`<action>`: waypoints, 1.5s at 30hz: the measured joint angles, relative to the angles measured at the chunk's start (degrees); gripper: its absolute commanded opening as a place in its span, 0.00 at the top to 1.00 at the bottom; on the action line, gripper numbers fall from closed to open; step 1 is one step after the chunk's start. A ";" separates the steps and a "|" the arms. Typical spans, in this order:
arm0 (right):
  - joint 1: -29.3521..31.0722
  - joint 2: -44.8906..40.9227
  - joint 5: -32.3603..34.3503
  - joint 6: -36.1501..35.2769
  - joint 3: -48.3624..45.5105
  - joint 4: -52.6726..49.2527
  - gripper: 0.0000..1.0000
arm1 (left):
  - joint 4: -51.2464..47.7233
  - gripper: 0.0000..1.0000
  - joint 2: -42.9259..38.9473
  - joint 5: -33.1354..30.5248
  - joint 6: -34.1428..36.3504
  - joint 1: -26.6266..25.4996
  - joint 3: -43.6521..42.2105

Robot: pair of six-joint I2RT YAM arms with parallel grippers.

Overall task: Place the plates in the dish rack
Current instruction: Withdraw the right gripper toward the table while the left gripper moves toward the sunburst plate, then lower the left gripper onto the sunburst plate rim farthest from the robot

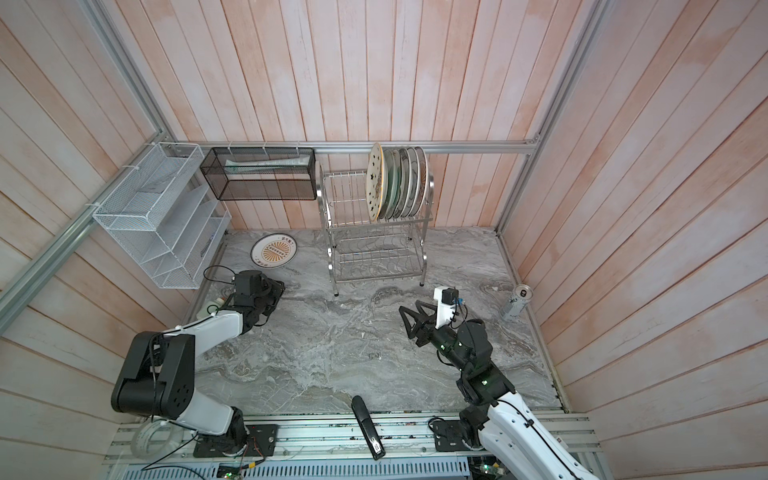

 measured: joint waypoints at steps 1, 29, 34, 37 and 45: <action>0.00 -0.07 0.00 -0.02 0.00 -0.37 0.36 | 0.72 0.51 1.40 0.48 -0.02 0.20 0.55; 0.00 -1.57 0.81 -0.04 -1.29 -3.23 0.36 | 9.92 0.53 21.29 9.05 -6.08 3.17 12.11; 0.00 -1.57 1.40 -0.59 -1.31 -3.61 0.36 | 10.93 0.53 23.08 8.55 -7.15 3.23 13.92; 0.00 -1.57 1.68 -0.92 -1.31 -3.85 0.36 | 11.34 0.53 24.06 8.13 -7.74 3.41 15.04; 0.00 -1.57 2.29 -1.77 -1.36 -3.87 0.35 | 12.41 0.53 26.80 6.14 -10.29 4.09 18.21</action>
